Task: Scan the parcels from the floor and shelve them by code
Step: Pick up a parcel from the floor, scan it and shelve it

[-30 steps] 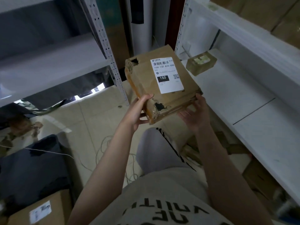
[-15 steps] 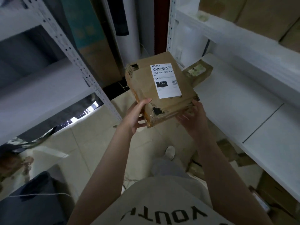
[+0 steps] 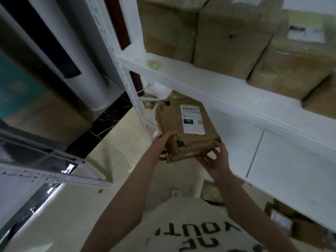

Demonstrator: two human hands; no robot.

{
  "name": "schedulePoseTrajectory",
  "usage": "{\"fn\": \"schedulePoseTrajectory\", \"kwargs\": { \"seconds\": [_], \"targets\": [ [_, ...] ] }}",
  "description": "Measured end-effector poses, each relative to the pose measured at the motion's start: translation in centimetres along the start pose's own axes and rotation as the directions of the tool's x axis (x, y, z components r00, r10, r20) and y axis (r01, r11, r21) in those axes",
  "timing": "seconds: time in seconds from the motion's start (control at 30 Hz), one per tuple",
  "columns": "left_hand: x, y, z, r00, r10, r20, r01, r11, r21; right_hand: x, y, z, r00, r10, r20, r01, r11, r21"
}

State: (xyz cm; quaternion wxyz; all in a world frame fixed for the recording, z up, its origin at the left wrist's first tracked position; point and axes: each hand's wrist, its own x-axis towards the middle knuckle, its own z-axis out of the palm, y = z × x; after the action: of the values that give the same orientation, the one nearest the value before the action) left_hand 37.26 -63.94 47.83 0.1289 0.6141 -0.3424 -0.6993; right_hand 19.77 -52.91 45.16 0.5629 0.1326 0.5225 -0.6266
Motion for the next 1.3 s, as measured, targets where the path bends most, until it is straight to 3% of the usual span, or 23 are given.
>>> {"fn": "schedulePoseTrajectory", "kwargs": {
  "seconds": [0.13, 0.33, 0.57, 0.8, 1.07, 1.3],
  "targets": [
    [2.6, 1.8, 3.3, 0.997, -0.038, 0.064, 0.032, 0.994, 0.102, 0.8, -1.3, -1.6, 0.997, -0.023, -0.074, 0.029, 0.996, 0.085],
    [5.2, 3.4, 6.4, 0.976, -0.168, 0.137, 0.14, 0.971, 0.193, 3.0, -1.9, -2.5, 0.983, -0.063, -0.175, 0.071, 0.997, 0.043],
    [9.5, 4.9, 7.2, 0.995, -0.061, 0.081, 0.062, 0.998, -0.006, 5.2, -2.1, -0.8, 0.96, -0.017, -0.279, 0.054, 0.991, 0.124],
    [12.4, 7.6, 5.1, 0.979, -0.097, 0.181, 0.073, 0.988, 0.135, 8.8, -1.5, 3.3, 0.931, 0.018, -0.364, 0.048, 0.984, 0.172],
    [16.8, 10.6, 3.1, 0.98, -0.078, 0.182, 0.015, 0.946, 0.323, 13.0, -1.0, 7.1, 0.894, 0.027, -0.447, 0.08, 0.973, 0.217],
    [21.9, 10.8, 2.5, 0.98, -0.093, 0.174, -0.011, 0.853, 0.521, 17.2, 1.1, 7.6, 0.85, 0.039, -0.525, 0.008, 0.996, 0.088]
  ]
}}
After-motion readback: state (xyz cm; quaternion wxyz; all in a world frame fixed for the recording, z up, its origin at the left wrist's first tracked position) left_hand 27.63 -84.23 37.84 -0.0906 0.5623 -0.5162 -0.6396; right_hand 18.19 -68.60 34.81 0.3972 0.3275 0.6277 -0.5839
